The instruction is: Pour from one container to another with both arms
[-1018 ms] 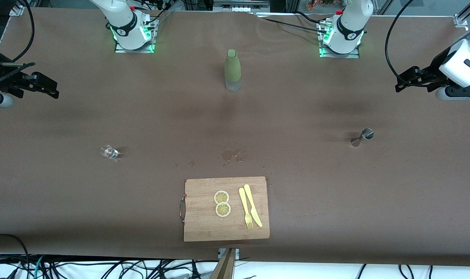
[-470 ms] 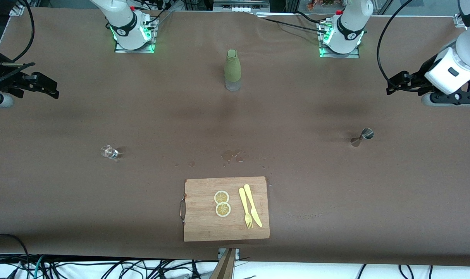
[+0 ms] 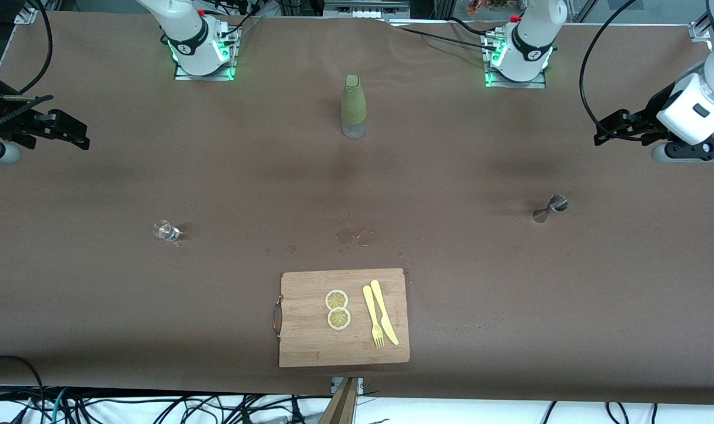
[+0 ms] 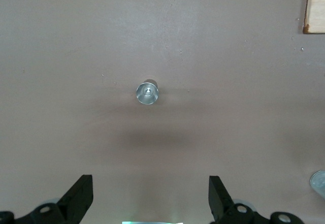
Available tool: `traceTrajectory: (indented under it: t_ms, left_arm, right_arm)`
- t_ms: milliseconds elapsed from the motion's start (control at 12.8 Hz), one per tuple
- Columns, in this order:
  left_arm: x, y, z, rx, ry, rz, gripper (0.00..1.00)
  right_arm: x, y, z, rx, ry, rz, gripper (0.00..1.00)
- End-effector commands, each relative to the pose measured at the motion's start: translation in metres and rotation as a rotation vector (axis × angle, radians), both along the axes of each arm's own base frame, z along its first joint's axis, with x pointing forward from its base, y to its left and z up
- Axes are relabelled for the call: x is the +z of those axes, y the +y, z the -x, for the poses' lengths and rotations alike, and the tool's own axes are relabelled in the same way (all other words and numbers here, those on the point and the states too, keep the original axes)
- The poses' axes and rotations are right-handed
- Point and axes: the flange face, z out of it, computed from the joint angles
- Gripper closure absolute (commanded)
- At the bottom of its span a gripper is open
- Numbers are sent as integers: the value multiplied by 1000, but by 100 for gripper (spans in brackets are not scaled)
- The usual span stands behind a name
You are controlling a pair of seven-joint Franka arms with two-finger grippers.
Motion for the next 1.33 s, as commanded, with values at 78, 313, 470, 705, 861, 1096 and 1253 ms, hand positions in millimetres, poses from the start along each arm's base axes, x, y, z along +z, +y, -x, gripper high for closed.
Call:
traceTrajectory:
  t_ms: [78, 313, 470, 705, 861, 1096, 1253]
  left_arm:
    - [1, 8, -6, -22, 10, 41, 0]
    - [0, 5, -7, -26, 13, 35, 0]
    - [0, 5, -6, -28, 21, 35, 0]
    - [-3, 0, -7, -45, 28, 11, 0]
    - [-3, 4, -7, -38, 23, 11, 0]
    - [3, 10, -5, -12, 39, 10, 0]
    - [3, 8, 0, -31, 87, 26, 0]
  right_arm:
    - [3, 2, 1, -10, -6, -14, 0]
    - [3, 2, 1, -10, -8, -14, 0]
    - [3, 2, 1, -10, -6, -14, 0]
    - [3, 2, 1, -10, -6, -14, 0]
    - [3, 2, 1, -10, -6, -14, 0]
    - [2, 2, 2, -10, 1, -14, 0]
    - [1, 2, 2, 2, 11, -14, 0]
